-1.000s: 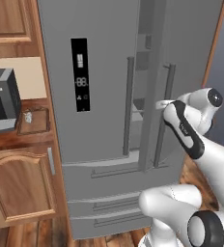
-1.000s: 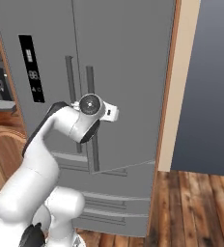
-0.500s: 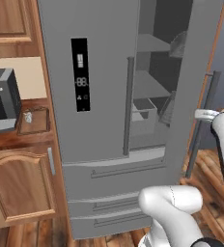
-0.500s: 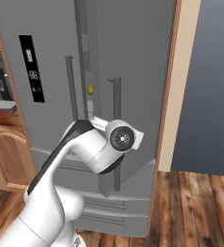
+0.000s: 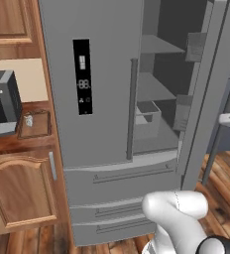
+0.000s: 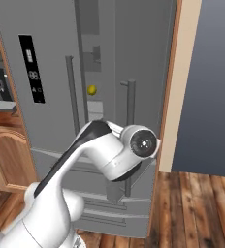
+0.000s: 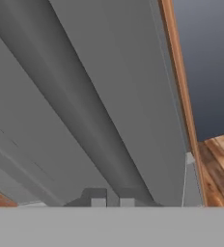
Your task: Retrieve a lemon from the fridge and place it on the cutting board with the fish.
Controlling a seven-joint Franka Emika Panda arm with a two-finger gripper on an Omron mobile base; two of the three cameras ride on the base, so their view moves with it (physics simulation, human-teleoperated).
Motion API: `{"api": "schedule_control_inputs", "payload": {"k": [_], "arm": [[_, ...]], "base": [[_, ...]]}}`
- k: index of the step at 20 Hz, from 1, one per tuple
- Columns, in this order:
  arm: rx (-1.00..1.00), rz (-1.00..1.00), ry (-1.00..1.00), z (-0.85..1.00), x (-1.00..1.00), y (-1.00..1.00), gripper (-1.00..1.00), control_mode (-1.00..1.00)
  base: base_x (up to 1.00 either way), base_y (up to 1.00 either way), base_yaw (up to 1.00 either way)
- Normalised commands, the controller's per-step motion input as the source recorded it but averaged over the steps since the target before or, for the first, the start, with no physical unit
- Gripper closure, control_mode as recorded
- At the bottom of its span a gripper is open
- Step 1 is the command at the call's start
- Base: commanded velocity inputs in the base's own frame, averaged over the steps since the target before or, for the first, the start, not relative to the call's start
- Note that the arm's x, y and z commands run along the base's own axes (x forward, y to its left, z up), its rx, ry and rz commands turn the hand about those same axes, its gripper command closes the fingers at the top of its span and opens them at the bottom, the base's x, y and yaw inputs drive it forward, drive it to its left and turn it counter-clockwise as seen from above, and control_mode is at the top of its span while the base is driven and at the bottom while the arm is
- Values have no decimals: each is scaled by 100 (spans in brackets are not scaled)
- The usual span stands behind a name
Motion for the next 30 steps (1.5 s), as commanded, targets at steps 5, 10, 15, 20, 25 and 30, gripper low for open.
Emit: {"api": "schedule_control_inputs", "payload": {"k": [5,10,15,20,25,30], "arm": [[0,0,1,0,-13,-2,-100,-100],[0,-9,0,8,-49,0,-100,-100],[-15,-21,0,30,-72,19,-100,-100],[-49,-16,17,14,-9,91,-100,-100],[-55,-15,35,5,4,100,-100,-100],[-52,-17,42,0,13,87,-100,-100]], "base": [[0,0,0],[0,0,0],[0,0,0],[0,0,0],[0,0,0],[0,0,0]]}}
